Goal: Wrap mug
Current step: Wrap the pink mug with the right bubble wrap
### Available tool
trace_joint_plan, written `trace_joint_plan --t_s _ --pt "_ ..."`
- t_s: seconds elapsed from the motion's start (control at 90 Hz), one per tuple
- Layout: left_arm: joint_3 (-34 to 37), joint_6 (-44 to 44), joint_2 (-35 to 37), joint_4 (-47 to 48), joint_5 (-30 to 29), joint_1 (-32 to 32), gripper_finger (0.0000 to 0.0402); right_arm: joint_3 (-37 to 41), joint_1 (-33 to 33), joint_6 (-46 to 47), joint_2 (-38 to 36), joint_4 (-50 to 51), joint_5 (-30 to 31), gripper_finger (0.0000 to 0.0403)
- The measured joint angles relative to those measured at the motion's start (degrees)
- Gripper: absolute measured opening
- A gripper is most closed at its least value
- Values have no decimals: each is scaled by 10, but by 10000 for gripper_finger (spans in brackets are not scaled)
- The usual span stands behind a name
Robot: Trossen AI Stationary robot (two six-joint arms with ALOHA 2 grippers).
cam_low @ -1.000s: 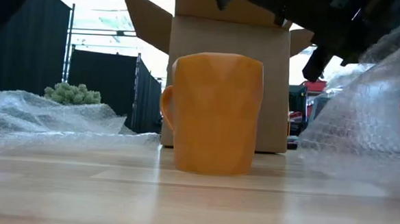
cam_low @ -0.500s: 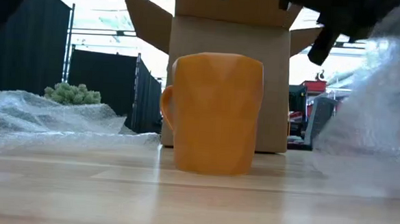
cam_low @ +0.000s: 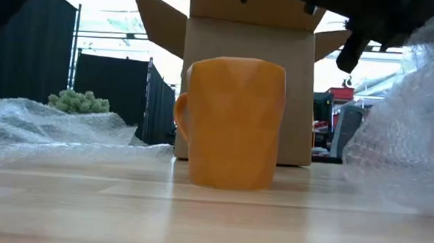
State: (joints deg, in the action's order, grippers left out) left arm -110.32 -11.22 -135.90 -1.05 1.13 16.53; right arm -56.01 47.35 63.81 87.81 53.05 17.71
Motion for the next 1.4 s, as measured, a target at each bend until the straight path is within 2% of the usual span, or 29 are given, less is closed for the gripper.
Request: trace_joint_plan --t_s 0.378,0.711,0.967,1.056,1.178,1.4 --pt "9 0 0 4 2 -4 0 -72 0 -54 -5 16 -15 242" --pt "9 0 0 2 2 -4 0 -109 4 -31 -58 98 -10 242" --pt "9 -1 0 1 2 -4 0 -109 0 -32 -64 99 105 242" --pt "9 -2 0 1 2 -4 0 -105 -7 -33 -49 91 110 242" --pt "9 -3 0 1 2 -4 0 -81 -12 -34 -35 55 100 242" --pt "9 -3 0 1 2 -4 0 -52 6 -3 -33 52 -3 242"
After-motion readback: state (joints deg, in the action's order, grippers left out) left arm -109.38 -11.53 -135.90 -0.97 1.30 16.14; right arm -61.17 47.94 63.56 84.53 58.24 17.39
